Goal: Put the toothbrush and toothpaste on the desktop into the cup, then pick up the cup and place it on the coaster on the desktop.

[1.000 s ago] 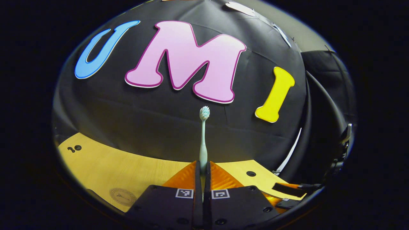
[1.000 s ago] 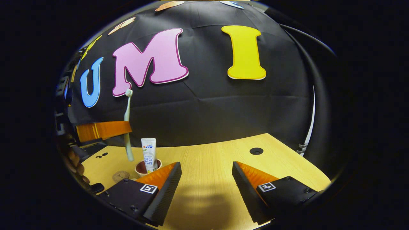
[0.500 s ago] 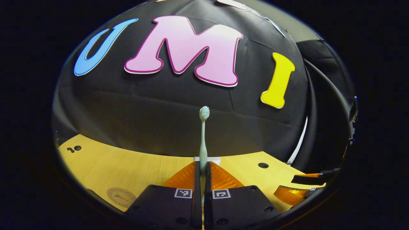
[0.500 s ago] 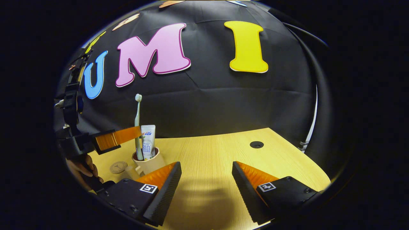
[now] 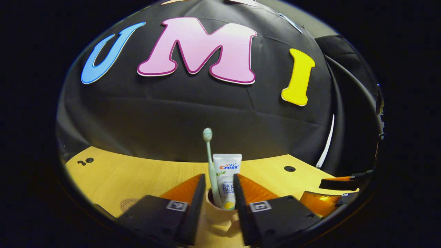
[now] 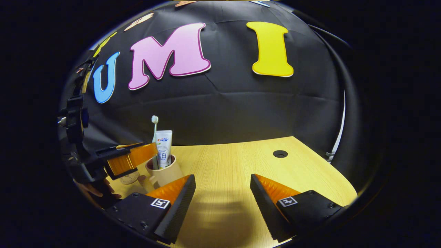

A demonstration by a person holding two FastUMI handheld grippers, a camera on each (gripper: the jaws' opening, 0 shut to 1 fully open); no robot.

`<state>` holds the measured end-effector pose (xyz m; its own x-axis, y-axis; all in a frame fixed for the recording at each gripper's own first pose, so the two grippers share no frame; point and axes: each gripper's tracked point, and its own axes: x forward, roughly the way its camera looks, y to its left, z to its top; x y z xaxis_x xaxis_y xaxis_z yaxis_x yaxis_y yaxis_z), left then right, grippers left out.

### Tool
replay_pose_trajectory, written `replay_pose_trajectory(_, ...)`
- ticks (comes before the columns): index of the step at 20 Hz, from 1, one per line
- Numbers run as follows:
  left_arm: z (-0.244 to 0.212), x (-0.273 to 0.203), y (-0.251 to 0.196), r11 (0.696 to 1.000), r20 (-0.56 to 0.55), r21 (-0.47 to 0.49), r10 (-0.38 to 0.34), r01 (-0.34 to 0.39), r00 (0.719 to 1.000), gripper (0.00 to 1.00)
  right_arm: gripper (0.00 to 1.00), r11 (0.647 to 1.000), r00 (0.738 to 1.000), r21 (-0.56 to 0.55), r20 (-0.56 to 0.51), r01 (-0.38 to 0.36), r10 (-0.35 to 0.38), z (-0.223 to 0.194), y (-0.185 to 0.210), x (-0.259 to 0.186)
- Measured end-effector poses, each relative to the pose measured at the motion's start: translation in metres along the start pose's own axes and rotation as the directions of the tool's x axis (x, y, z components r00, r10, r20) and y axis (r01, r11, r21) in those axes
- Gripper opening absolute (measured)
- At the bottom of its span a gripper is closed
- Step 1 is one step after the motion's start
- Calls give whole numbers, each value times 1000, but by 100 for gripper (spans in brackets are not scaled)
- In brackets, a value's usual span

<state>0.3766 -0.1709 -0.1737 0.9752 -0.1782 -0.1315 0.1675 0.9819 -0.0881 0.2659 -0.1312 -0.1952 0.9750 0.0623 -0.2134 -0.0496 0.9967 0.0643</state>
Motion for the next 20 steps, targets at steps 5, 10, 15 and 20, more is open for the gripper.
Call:
replay_pose_trajectory(5,11,-38,5,1000,6,-7,9,-9,1000,93,98,1000,1000,-21,-6,-22,22,16,11,-5)
replay_pose_trajectory(10,22,-118,25,999,-25,-32,32,-33,999,97,97,998,998,-19,-33,-60,59,55,41,-5)
replay_pose_trajectory(15,14,-202,59,996,-82,3,84,-84,993,98,97,989,993,-113,-88,-90,81,79,74,-7)
replay_pose_trajectory(20,2,-268,85,991,-149,-39,122,-129,981,98,97,973,972,-175,-205,-152,116,75,118,-13)
